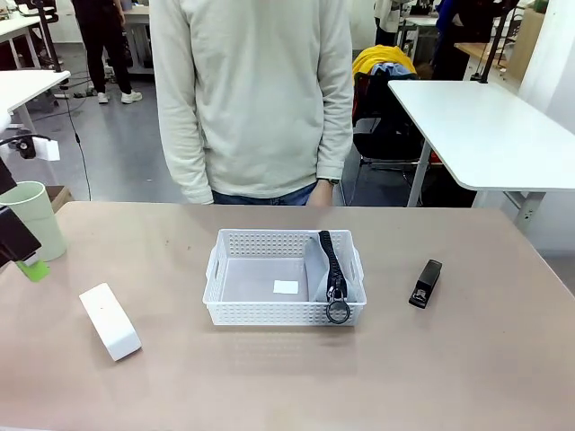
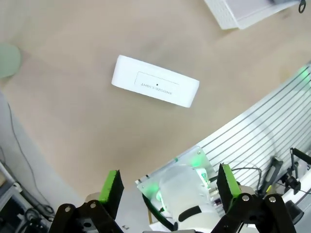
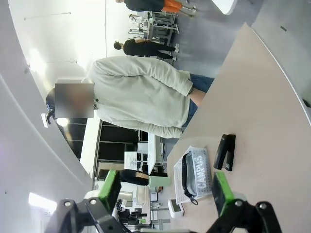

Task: Efficiently arrange items inside the basket to fit them all.
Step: Pick up the Digital clock and place it inside the Organizing basket.

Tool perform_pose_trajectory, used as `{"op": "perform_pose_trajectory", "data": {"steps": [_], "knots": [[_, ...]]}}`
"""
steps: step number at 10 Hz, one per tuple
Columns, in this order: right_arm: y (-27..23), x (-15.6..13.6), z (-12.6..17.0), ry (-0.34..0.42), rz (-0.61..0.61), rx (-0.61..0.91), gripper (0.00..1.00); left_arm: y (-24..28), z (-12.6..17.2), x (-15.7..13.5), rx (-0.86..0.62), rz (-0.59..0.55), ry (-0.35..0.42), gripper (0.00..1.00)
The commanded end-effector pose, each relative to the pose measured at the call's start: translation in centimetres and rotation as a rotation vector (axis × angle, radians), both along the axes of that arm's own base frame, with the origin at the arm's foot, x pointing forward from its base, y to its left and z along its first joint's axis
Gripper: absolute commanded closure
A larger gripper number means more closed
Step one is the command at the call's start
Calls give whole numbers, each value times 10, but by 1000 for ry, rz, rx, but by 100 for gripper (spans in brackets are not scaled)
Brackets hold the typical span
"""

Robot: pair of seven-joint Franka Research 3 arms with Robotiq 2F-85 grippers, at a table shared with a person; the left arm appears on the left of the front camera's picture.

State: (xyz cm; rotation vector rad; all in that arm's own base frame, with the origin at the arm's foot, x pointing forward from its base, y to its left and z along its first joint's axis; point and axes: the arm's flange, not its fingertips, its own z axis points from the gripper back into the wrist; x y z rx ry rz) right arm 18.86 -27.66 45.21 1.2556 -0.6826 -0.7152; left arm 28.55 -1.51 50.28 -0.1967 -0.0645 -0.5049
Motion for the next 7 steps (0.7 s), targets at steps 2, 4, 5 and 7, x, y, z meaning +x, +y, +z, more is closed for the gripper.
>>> {"op": "perform_pose_trajectory", "data": {"steps": [2, 4, 5, 7], "knots": [[-1, 2, 0, -34, -3, -11, 0, 0, 0, 0, 0, 0, 0, 0], [-1, 2, 0, -34, -3, -11, 0, -10, -7, 4, -16, -245, -74, 0], [-1, 2, 0, -34, -3, -11, 0, -10, -13, 7, -46, -220, -24, 0], [-1, 2, 0, -34, -3, -11, 0, -26, -38, 23, -31, -36, 79, 0]]}}
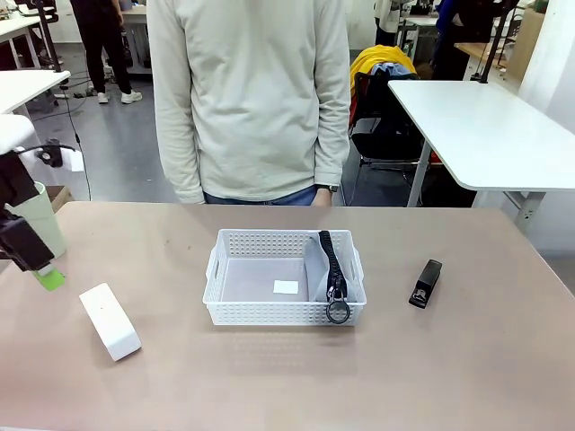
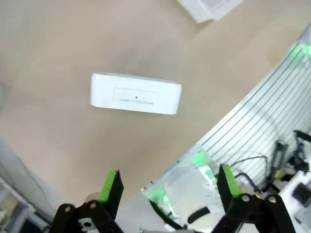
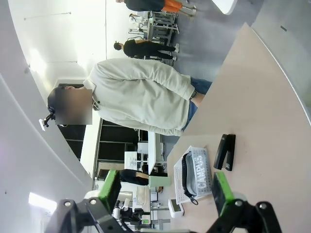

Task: Efficiently arrange items inside the basket to fit them all.
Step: Pick up the Digital clock and place it inside the Organizing basket.

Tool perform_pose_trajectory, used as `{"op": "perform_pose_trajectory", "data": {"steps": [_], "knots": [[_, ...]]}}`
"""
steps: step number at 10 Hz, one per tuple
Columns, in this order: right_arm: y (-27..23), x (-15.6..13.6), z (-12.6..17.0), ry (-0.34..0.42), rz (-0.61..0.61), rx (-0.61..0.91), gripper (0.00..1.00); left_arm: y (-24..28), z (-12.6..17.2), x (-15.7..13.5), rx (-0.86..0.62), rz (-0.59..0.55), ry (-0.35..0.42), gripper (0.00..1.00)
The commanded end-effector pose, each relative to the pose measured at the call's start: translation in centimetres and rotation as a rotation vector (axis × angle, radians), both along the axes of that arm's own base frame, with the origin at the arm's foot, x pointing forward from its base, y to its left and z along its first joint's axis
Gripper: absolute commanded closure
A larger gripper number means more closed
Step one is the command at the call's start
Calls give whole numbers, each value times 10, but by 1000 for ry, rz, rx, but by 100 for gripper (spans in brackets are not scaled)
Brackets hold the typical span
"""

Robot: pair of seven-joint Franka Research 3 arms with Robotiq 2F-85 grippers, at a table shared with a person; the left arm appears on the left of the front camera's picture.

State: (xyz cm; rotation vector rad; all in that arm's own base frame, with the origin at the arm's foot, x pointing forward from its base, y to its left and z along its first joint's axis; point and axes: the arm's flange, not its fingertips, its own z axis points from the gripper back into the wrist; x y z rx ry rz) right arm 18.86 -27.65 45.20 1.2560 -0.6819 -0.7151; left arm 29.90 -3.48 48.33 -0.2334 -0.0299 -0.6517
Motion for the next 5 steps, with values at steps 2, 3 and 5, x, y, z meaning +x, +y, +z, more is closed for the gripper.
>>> {"op": "perform_pose_trajectory", "data": {"steps": [2, 3, 5], "knots": [[-1, 2, 1, -35, -3, -11, 0, -23, -34, 33, -26, 551, 175, 0], [-1, 2, 1, -35, -3, -11, 0, -31, -37, 49, -91, 974, 93, 0], [-1, 2, 1, -35, -3, -11, 0, -31, -46, 65, -124, 1275, -26, 0]]}}
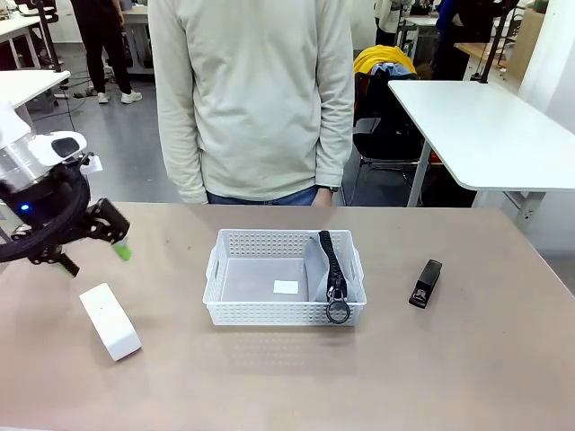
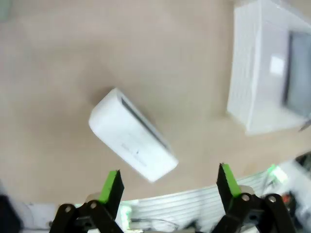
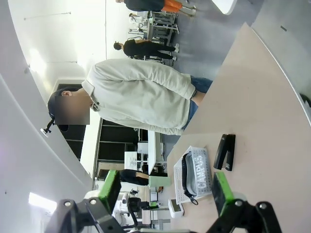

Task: Efficiently arrange items inside the basket to fit them all.
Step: Pick up the Digital clock and place it inside the Organizing basket.

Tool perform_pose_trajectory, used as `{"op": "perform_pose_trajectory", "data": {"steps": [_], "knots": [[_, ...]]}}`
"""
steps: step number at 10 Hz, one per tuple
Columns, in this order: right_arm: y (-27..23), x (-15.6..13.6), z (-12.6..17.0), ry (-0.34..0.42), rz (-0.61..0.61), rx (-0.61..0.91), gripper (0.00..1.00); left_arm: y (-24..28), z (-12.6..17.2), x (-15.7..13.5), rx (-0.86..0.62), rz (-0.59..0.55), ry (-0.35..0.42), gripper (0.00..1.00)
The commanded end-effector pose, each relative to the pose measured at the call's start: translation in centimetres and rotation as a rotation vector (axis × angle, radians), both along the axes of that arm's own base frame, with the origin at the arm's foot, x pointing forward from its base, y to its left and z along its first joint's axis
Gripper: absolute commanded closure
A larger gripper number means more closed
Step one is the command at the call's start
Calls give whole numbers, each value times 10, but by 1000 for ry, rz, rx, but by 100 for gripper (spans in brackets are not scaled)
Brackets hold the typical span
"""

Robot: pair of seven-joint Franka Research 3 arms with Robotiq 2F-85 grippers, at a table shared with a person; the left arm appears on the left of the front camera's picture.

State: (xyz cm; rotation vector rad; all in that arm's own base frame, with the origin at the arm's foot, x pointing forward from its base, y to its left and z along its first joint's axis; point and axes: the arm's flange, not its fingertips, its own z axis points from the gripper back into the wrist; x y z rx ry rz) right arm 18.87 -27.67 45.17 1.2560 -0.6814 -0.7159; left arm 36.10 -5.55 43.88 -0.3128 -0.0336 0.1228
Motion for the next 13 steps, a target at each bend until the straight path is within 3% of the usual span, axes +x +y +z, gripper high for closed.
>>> {"op": "perform_pose_trajectory", "data": {"steps": [1, 2, 3, 5, 7, 9, 11, 13], "knots": [[-1, 2, 1, -35, -3, -12, 0, -7, -2, 3, 167, 585, -163, 0], [-1, 2, 1, -35, -3, -12, 0, -8, 1, -4, 325, 400, -164, 0], [-1, 2, 1, -35, -3, -12, 0, 1, 6, 12, 6, 161, -54, 0], [-1, 2, 1, -35, -3, -12, 0, 1, 6, 12, 6, 161, -54, 0], [-1, 2, 1, -35, -3, -12, 0, -12, 18, 17, 191, 279, -146, 0], [-1, 2, 1, -35, -3, -12, 0, -18, -7, -3, 267, 354, -68, 0], [-1, 2, 1, -35, -3, -12, 0, -12, -24, -23, 234, 395, -10, 0], [-1, 2, 1, -35, -3, -12, 0, -4, -33, -24, 198, 492, 66, 0]]}}
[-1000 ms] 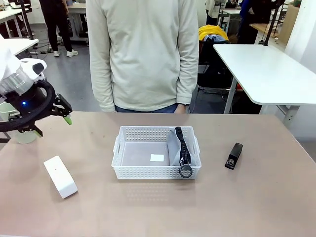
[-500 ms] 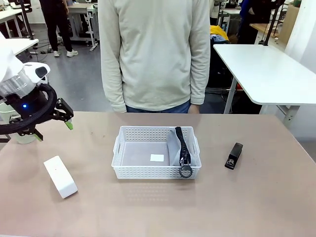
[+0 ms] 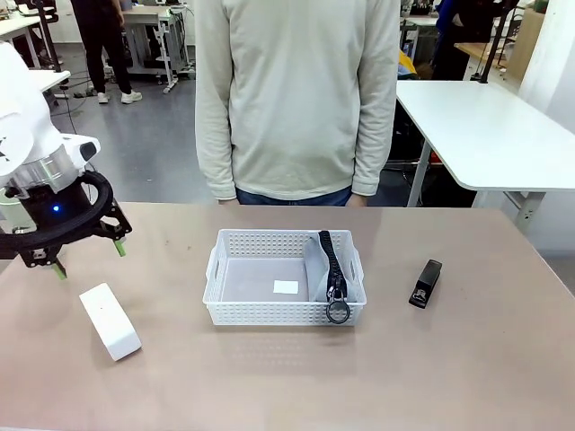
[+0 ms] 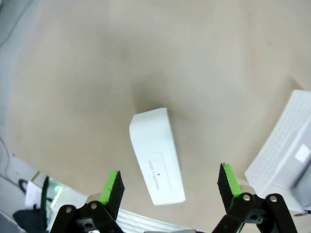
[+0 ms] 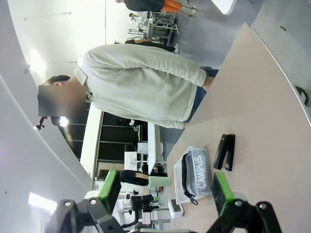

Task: Efficiently arrange items inside the basket to fit them all.
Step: Pick up the Digital clock and place it inside the Organizing basket.

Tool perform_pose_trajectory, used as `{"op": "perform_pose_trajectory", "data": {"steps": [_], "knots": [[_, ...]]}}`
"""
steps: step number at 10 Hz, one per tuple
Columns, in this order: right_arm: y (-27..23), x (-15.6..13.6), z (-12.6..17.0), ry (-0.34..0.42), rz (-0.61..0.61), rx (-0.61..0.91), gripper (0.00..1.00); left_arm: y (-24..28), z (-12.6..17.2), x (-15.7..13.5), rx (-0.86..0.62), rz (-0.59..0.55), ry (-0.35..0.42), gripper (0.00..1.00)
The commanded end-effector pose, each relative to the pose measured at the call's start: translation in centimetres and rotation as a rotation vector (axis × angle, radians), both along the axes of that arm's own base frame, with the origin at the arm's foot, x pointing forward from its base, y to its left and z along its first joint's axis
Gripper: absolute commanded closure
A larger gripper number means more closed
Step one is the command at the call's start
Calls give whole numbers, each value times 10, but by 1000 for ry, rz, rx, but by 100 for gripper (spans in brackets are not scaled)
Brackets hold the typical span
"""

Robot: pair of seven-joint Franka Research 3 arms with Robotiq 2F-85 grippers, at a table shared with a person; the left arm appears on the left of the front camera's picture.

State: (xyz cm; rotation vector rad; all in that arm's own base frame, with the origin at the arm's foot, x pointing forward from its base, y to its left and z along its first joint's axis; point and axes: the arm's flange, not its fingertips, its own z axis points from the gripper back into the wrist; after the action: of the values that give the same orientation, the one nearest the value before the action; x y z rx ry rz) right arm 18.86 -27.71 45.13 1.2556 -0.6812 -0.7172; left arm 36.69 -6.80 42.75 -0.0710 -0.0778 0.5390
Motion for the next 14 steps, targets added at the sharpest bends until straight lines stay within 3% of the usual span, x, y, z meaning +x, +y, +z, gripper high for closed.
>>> {"op": "perform_pose_trajectory", "data": {"steps": [1, 9, 14], "knots": [[-1, 2, 1, -36, -2, -12, 0, 12, -30, -30, -20, 130, 53, 0], [-1, 2, 1, -36, -2, -12, 0, -3, -93, -22, -4, 1, 245, 0], [-1, 2, 1, -36, -2, -12, 0, -1, -105, -23, 5, 10, 258, 0]]}}
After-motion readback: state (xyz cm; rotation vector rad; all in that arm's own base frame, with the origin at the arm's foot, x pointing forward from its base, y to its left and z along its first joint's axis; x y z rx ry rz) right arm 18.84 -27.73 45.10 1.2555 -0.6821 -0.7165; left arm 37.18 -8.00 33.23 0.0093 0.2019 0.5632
